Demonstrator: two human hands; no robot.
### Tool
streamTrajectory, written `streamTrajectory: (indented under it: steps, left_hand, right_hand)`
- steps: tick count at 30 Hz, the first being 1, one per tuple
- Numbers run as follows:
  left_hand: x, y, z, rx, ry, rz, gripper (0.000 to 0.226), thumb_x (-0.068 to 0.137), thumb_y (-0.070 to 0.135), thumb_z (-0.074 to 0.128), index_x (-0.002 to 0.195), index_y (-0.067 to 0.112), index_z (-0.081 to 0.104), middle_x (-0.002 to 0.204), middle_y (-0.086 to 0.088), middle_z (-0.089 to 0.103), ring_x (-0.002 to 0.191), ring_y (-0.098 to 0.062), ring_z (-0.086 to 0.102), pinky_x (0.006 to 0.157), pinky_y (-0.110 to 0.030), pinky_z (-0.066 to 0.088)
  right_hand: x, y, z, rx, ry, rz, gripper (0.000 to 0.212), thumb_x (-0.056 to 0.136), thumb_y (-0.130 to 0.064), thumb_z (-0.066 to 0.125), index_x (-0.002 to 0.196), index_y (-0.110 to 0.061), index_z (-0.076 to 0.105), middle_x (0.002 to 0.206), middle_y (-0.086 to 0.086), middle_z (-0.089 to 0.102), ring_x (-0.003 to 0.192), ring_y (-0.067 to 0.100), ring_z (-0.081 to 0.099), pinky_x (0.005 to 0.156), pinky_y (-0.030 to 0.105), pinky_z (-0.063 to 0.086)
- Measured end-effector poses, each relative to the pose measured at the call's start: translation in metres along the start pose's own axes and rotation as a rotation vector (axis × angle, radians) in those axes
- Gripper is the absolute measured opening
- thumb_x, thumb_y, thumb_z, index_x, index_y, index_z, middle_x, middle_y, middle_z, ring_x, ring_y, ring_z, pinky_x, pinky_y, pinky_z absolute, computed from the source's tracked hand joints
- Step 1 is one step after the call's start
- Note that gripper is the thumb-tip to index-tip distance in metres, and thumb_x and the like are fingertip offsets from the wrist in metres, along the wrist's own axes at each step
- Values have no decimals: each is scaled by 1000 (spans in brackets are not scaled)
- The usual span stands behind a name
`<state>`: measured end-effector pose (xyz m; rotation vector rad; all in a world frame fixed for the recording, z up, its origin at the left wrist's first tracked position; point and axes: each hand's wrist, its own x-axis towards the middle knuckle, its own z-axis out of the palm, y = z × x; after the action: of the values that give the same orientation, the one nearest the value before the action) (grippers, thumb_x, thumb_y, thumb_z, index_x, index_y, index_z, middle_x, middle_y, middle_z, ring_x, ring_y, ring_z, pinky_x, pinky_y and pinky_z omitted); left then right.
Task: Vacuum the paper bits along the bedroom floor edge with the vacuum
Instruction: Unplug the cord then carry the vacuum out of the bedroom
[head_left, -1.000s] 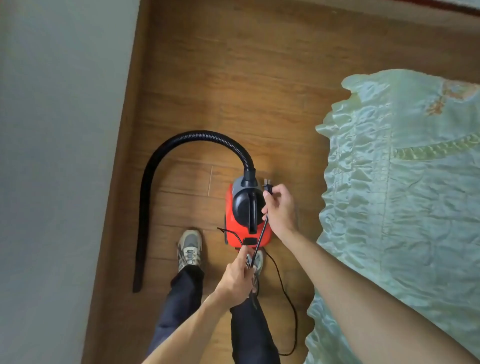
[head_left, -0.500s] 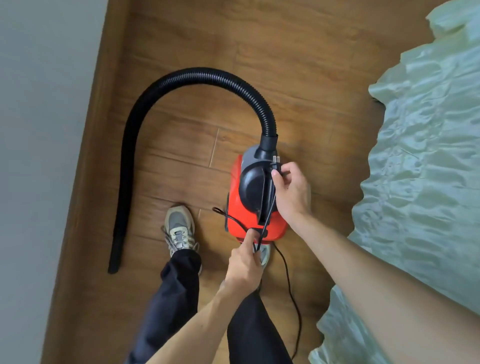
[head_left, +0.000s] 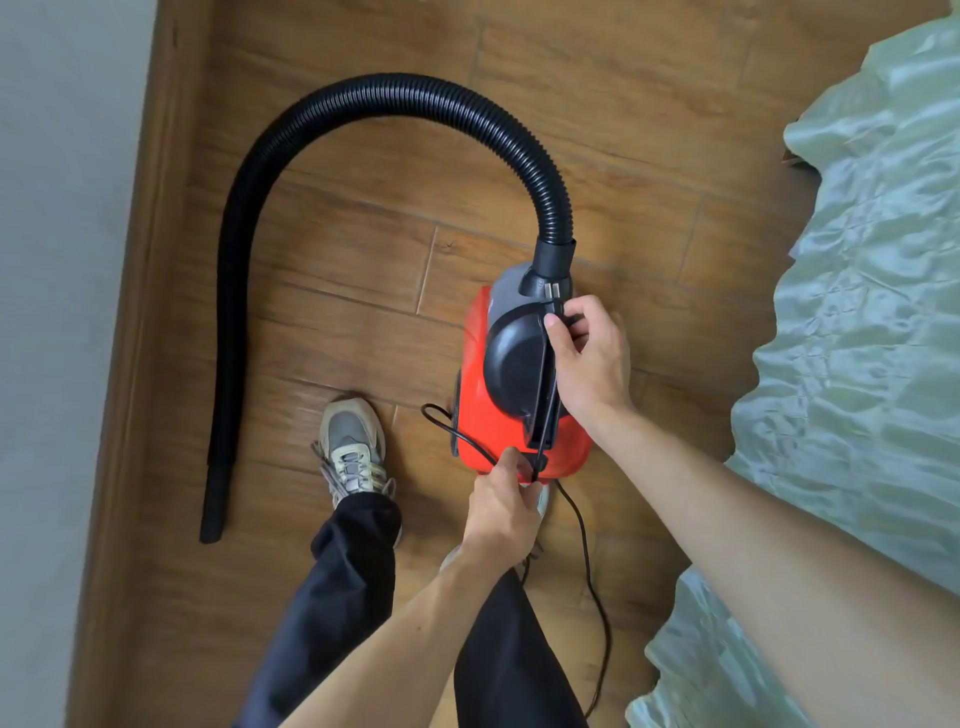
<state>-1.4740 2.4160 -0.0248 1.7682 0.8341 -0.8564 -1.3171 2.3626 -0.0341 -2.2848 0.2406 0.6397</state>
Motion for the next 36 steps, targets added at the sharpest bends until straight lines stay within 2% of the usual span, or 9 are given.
streamTrajectory:
  steps: [6,11,14,16,21,25,29,32,36]
  left_hand:
    - [13,-8,4,3,-18,-11,12,95,16,57,90,18,47,73,-3,56,61,-20,51,59,-27,39]
    - [13,-10,-4,31,-55,6,16,94,25,63,92,19,49,74,0,60,63,-14,53,58,-23,39]
    - [15,-12,-20,63,-90,4,20,90,28,67,92,20,49,80,0,62,72,-17,57,67,-25,43]
    - [18,-14,-37,90,-102,3,24,87,32,69,94,21,50,82,2,63,76,-19,58,71,-27,45]
    - [37,-25,-102,168,-40,-10,32,86,37,71,97,21,47,80,2,62,76,-21,60,69,-28,42]
    - [58,-32,-170,250,71,-53,40,89,37,68,111,17,42,93,-4,62,88,-26,60,81,-34,48]
    - [87,-39,-239,288,206,-113,59,90,30,66,134,13,30,111,-9,57,103,-31,60,84,-38,49]
    - [110,-46,-283,276,298,-113,71,90,33,66,143,13,23,125,-16,57,114,-36,58,92,-40,48]
    - [139,-58,-322,227,357,-146,83,91,33,68,153,15,14,136,-22,54,120,-37,56,97,-43,47]
  right_hand:
    - [2,5,5,-15,25,-21,17,94,-32,63,101,-17,61,97,8,56,72,-1,48,65,5,37]
    - [2,8,8,17,40,-7,18,94,-33,62,99,-18,55,90,7,61,79,19,58,71,29,45]
    - [-2,5,9,40,37,18,19,94,-31,62,104,-16,56,94,5,61,87,23,59,79,36,49]
    - [-7,2,7,51,33,30,25,95,-31,62,111,-14,56,98,2,61,93,22,58,81,34,46]
    - [-26,-7,6,100,14,103,47,92,-34,66,129,-15,43,92,-6,56,89,15,56,77,26,37]
    - [-40,-5,13,112,47,152,52,90,-34,70,128,-17,41,88,-12,57,83,9,57,75,28,39]
    - [-50,1,27,141,97,188,53,90,-35,70,130,-20,40,97,-8,62,92,15,59,80,31,41]
    - [-52,1,36,170,157,175,49,92,-33,68,129,-20,39,96,-15,61,92,16,60,85,37,47]
    - [-50,3,50,207,254,171,42,94,-33,65,126,-27,39,98,-14,63,87,30,68,83,47,54]
